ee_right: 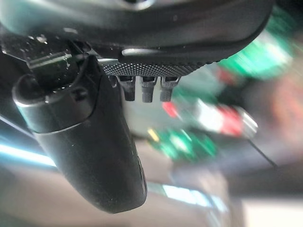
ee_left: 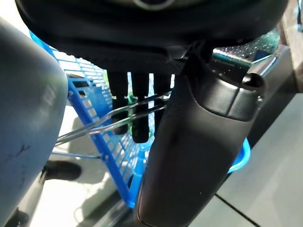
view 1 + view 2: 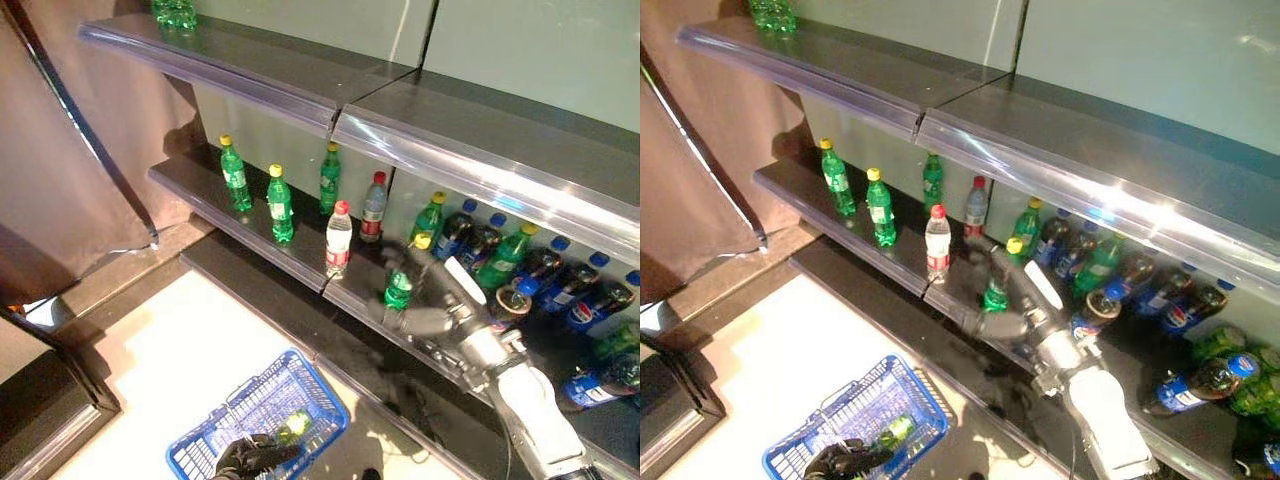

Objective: Pick up the drink and place into the basket.

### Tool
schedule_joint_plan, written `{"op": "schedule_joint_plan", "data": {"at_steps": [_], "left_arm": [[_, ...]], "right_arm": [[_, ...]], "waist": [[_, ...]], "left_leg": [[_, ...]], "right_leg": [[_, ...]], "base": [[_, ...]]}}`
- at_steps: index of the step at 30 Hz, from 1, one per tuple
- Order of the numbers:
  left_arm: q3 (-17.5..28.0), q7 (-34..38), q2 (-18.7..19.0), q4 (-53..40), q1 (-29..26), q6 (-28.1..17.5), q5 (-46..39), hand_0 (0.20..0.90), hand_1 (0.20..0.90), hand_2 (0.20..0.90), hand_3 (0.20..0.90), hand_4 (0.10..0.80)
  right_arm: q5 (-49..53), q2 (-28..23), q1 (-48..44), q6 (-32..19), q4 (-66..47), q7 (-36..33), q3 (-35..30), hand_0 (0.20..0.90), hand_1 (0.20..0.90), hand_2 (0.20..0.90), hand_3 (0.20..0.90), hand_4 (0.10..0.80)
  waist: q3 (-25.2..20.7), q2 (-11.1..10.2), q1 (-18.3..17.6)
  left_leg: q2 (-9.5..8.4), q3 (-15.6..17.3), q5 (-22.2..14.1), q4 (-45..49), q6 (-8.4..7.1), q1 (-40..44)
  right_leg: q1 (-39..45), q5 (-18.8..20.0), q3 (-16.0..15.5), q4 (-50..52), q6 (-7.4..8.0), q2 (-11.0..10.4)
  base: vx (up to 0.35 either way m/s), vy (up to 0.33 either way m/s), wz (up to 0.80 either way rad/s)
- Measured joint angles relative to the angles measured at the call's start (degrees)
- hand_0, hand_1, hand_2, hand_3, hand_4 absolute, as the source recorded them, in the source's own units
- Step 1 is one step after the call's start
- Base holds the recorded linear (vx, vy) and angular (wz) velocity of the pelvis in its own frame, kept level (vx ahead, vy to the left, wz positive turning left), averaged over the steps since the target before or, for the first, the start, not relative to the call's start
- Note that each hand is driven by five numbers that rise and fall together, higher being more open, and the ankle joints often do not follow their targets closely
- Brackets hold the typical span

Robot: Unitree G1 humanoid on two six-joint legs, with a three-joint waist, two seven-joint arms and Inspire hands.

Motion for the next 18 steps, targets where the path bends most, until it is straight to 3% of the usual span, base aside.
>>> {"op": "schedule_joint_plan", "data": {"at_steps": [11,18], "left_arm": [[1.39,0.03,-0.68,1.54,0.27,-0.09,0.15,0.300,0.300,0.300,0.200,0.100],[1.35,0.03,-1.04,1.81,0.33,-0.06,0.15,0.300,0.300,0.300,0.200,0.100]], "right_arm": [[-5.85,1.48,0.18,-5.63,1.92,-22.89,-5.02,0.900,0.900,0.900,0.900,0.800],[-6.08,1.78,1.29,-4.13,7.70,-27.31,-5.04,0.900,0.900,0.900,0.900,0.800]], "waist": [[-0.40,0.84,-2.01],[-0.86,1.55,-2.05]], "left_leg": [[0.45,1.45,-0.33,0.01,-0.13,0.50],[0.52,1.63,-0.44,-0.04,0.00,0.67]], "right_leg": [[-0.32,0.13,1.46,-0.01,-0.16,0.48],[-0.27,0.18,1.57,-0.01,-0.23,0.54]], "base": [[0.011,0.006,-0.07],[0.023,-0.002,-0.01]]}}
